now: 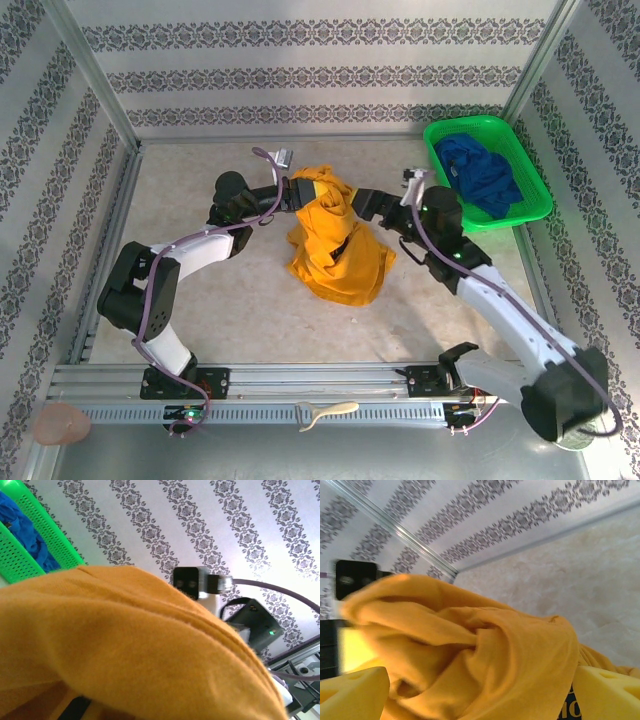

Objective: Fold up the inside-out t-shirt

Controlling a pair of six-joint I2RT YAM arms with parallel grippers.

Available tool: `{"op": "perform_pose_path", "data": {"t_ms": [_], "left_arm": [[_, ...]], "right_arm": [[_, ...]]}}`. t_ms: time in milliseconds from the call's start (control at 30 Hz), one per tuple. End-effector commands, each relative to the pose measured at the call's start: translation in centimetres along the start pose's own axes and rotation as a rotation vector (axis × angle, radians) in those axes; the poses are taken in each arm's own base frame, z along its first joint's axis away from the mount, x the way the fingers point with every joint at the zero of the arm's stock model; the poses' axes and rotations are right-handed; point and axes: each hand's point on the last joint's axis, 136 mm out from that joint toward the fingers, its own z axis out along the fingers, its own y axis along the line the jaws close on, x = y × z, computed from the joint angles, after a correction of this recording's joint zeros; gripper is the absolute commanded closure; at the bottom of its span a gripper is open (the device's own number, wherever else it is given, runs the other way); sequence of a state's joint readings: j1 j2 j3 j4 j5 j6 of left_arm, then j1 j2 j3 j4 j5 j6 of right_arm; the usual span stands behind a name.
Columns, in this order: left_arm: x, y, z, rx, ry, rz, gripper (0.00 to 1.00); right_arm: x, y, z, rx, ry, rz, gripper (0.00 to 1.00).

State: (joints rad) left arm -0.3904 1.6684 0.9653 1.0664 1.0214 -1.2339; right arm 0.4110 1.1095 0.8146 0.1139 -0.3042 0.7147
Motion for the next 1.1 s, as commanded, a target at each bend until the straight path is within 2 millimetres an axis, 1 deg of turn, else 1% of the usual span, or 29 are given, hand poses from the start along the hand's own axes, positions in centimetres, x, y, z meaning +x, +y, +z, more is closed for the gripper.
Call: {"op": "perform_pose_path", "data": {"t_ms": [0, 67, 100, 167, 233, 300, 333, 433, 500, 533, 567, 600, 633, 700, 767, 833, 900, 1000, 1067], "left_arm": [[-1.2, -2.9, -0.1, 0.088, -0.008, 0.091, 1.0], [-1.0, -3.0, -0.1, 0.087, -0.004, 0.091, 1.0], [-1.0, -2.9, -0.2, 0.084, -0.007, 0.091, 1.0], [-1.2, -2.9, -0.2, 0.084, -0.013, 0.093, 1.0], [-1.6, -3.1, -0.2, 0.09, -0.033, 0.098, 1.0], [-2.4, -3.6, -0.2, 0.109, -0.059, 0.104, 1.0], [-2.9, -3.9, -0.4, 0.124, -0.079, 0.106, 1.0], [-4.6, -5.1, -0.9, 0.183, -0.141, 0.105, 1.0], [-5.1, -5.0, -0.9, 0.187, -0.153, 0.094, 1.0], [-5.2, -5.0, -0.9, 0.188, -0.151, 0.099, 1.0], [-5.4, -5.0, -0.8, 0.189, -0.151, 0.097, 1.0], [-5.4, -5.0, -0.8, 0.191, -0.145, 0.094, 1.0], [-5.4, -4.9, -0.7, 0.193, -0.138, 0.088, 1.0], [-5.3, -4.8, -0.6, 0.191, -0.135, 0.078, 1.0], [-5.2, -4.8, -0.6, 0.19, -0.128, 0.074, 1.0], [-5.1, -4.7, -0.7, 0.185, -0.127, 0.068, 1.0], [-5.1, -4.6, -0.7, 0.179, -0.124, 0.066, 1.0], [-5.0, -4.2, -0.6, 0.174, -0.122, 0.057, 1.0], [-5.0, -4.1, -0.6, 0.172, -0.123, 0.053, 1.0]], "right_arm": [[0.1, -0.2, 2.5, -0.033, -0.016, 0.024, 0.11], [0.3, -0.4, 4.1, -0.046, -0.004, 0.048, 0.16], [0.5, -0.5, 4.9, -0.057, 0.007, 0.06, 0.22], [1.6, -1.1, 6.5, -0.074, 0.041, 0.1, 0.43], [3.0, -2.3, 7.5, -0.082, 0.069, 0.142, 0.75], [4.6, -4.1, 7.8, -0.051, 0.084, 0.172, 0.99], [5.5, -5.4, 7.7, -0.019, 0.089, 0.187, 1.0], [7.8, -9.2, 6.8, 0.093, 0.094, 0.233, 1.0], [8.8, -11.0, 6.2, 0.142, 0.096, 0.261, 1.0], [9.1, -11.3, 5.9, 0.145, 0.101, 0.272, 0.91], [9.0, -11.2, 5.6, 0.13, 0.105, 0.277, 0.73], [8.6, -10.7, 5.1, 0.108, 0.099, 0.271, 0.55], [7.8, -10.1, 4.4, 0.088, 0.086, 0.253, 0.46], [6.1, -8.8, 2.7, 0.065, 0.057, 0.197, 0.39], [4.4, -7.3, 1.0, 0.043, 0.024, 0.124, 0.36], [2.6, -5.2, -0.6, 0.009, -0.006, 0.028, 0.35], [1.3, -3.1, -1.7, -0.04, -0.034, -0.041, 0.35], [-0.2, 0.5, -2.4, -0.135, -0.059, -0.111, 0.38], [-0.7, 2.5, -2.3, -0.181, -0.056, -0.14, 0.42]]}}
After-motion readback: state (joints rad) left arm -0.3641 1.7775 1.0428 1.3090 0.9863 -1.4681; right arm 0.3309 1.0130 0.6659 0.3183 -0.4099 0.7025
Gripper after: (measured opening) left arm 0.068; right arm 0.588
